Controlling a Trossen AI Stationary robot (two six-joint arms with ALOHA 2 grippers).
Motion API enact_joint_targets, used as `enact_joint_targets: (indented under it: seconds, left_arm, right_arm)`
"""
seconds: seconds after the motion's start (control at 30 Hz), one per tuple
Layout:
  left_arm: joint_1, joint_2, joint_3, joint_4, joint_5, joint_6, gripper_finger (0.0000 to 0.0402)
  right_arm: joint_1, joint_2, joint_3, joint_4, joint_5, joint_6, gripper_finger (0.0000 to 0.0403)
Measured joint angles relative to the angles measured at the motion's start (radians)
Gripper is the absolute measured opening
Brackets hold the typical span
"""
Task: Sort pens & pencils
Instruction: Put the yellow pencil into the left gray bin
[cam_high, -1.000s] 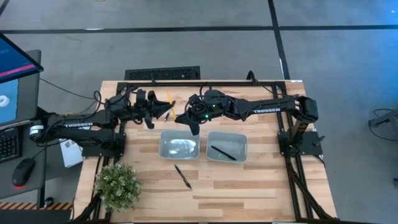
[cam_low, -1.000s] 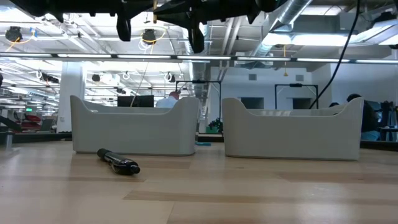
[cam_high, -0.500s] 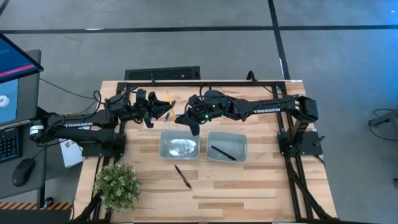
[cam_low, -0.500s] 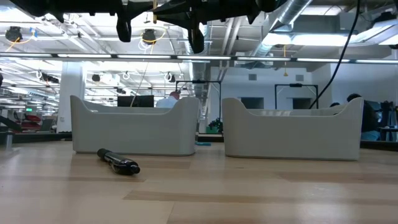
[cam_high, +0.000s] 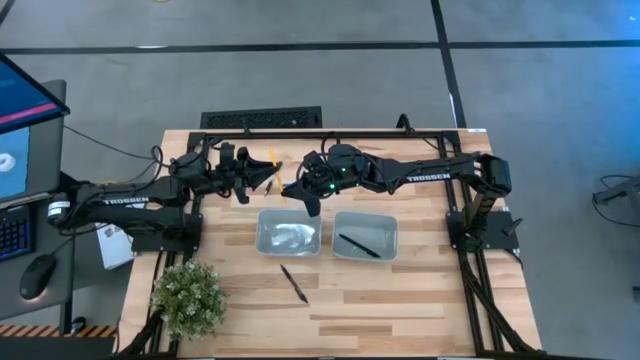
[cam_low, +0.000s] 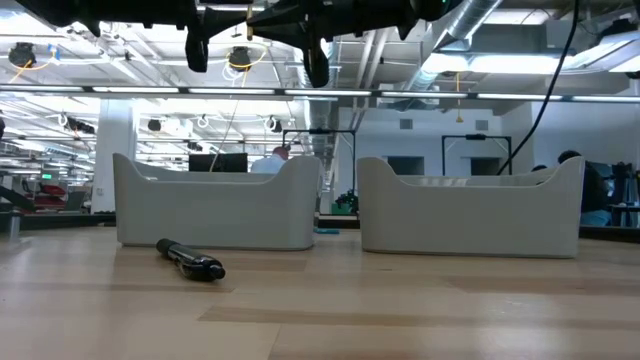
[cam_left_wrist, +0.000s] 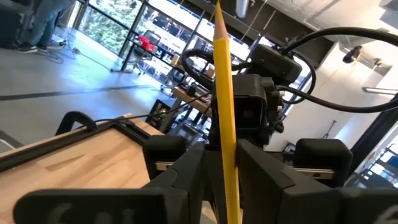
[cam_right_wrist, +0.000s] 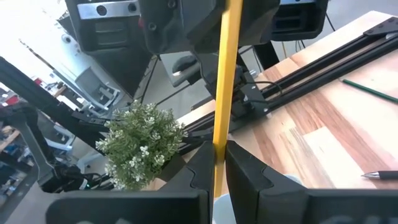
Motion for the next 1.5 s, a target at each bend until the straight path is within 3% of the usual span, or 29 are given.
enact_joint_targets:
  seconds: [0.53, 0.8, 1.5]
  left_arm:
    - [0.0, 0.0, 0.0, 0.011, 0.068, 0.005, 0.0061]
    - [0.0, 0.065, 0.0, 0.035, 0.109, -0.03, 0.0061]
    - [0.001, 0.104, 0.0, 0.086, 0.121, -0.008, 0.005]
  right_arm:
    - [0.0, 0.0, 0.0, 0.009, -0.003, 0.008, 0.0054]
    - [0.0, 0.0, 0.0, 0.018, -0.002, 0.01, 0.0054]
    - [-0.006, 0.0, 0.0, -0.013, 0.024, 0.002, 0.0054]
